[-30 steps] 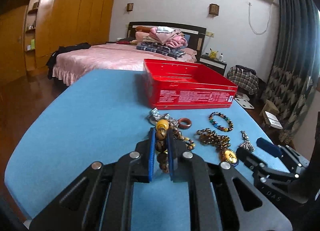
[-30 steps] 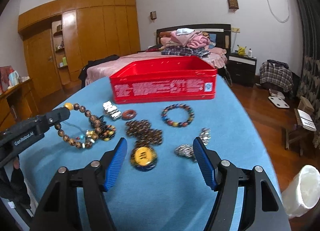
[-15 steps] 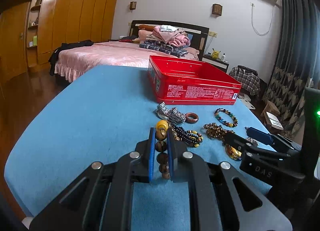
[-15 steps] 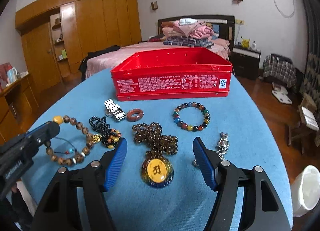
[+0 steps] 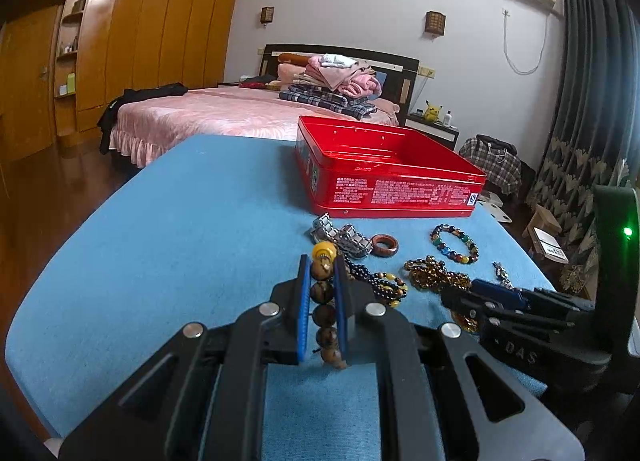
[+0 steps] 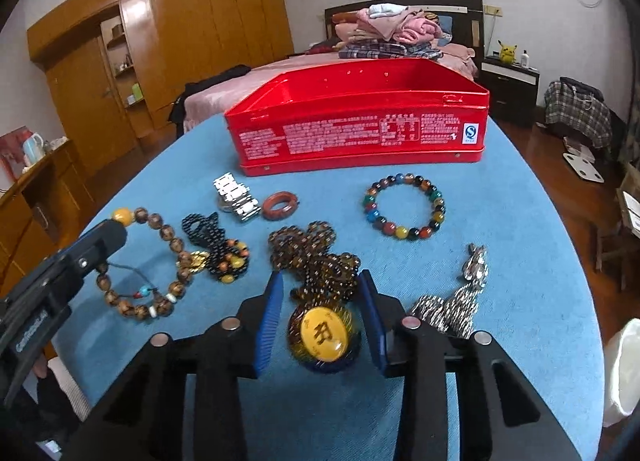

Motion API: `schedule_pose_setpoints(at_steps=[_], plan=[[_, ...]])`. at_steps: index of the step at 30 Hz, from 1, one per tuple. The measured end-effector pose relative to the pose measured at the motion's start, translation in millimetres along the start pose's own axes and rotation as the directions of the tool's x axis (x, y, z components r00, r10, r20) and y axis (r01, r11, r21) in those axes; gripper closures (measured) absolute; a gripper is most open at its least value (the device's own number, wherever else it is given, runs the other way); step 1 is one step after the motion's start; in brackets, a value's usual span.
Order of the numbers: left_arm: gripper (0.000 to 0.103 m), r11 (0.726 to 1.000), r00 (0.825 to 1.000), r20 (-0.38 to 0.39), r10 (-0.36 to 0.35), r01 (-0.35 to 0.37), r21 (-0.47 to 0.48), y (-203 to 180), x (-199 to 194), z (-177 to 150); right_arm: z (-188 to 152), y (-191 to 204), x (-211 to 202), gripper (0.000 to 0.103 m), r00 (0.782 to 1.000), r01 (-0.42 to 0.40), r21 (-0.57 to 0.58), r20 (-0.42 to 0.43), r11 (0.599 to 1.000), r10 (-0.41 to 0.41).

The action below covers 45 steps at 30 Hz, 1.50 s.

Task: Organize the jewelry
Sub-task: 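Grasp the brown bead necklace with yellow pendant with the right tool while the left tool holds the bracelet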

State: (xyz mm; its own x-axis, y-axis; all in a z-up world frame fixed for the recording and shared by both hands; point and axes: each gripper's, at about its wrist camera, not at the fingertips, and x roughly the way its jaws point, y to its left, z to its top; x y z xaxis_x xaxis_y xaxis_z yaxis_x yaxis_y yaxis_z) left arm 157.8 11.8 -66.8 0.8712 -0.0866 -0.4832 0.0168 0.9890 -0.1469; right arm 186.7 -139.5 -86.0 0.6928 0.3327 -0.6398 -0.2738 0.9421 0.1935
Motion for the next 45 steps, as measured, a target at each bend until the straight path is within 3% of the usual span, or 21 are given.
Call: schedule_pose_setpoints(at_steps=[5,9,22,27,40,45], plan=[[0.093,1.000,1.000,-0.001,0.003,-0.003,0.003,-1,2,-1,-5,12,-9,0.065,0.998,-0.056,-0.012,-0.013,0.998,0.055],[0.093,1.000,1.000,-0.002,0.003,-0.003,0.004,-1,2,-1,3,5,-13,0.065,1.000,-0.002,-0.007,0.018,1.000,0.002],[0.093,1.000,1.000,-0.011,0.001,-0.001,0.000,-1,7,-5,22,12,23,0.064,0.998,0.025,-0.019,-0.059,1.000,-0.026],[0.093,1.000,1.000,-0.006,-0.002,0.002,0.001,-2,8,-4,17,13,20,0.077,0.998,0.017,-0.029,-0.053,0.999,-0.019],[0.093,1.000,1.000,-0.001,-0.011,0.011,0.015,-9,4,0,12,0,-11,0.081,1.000,-0.005,-0.005,-0.029,1.000,0.005],[0.093,1.000,1.000,-0.001,-0.019,0.019,0.025,-14,3,0,11,0,-3,0.078,0.992,-0.037,-0.028,-0.123,0.999,0.034]])
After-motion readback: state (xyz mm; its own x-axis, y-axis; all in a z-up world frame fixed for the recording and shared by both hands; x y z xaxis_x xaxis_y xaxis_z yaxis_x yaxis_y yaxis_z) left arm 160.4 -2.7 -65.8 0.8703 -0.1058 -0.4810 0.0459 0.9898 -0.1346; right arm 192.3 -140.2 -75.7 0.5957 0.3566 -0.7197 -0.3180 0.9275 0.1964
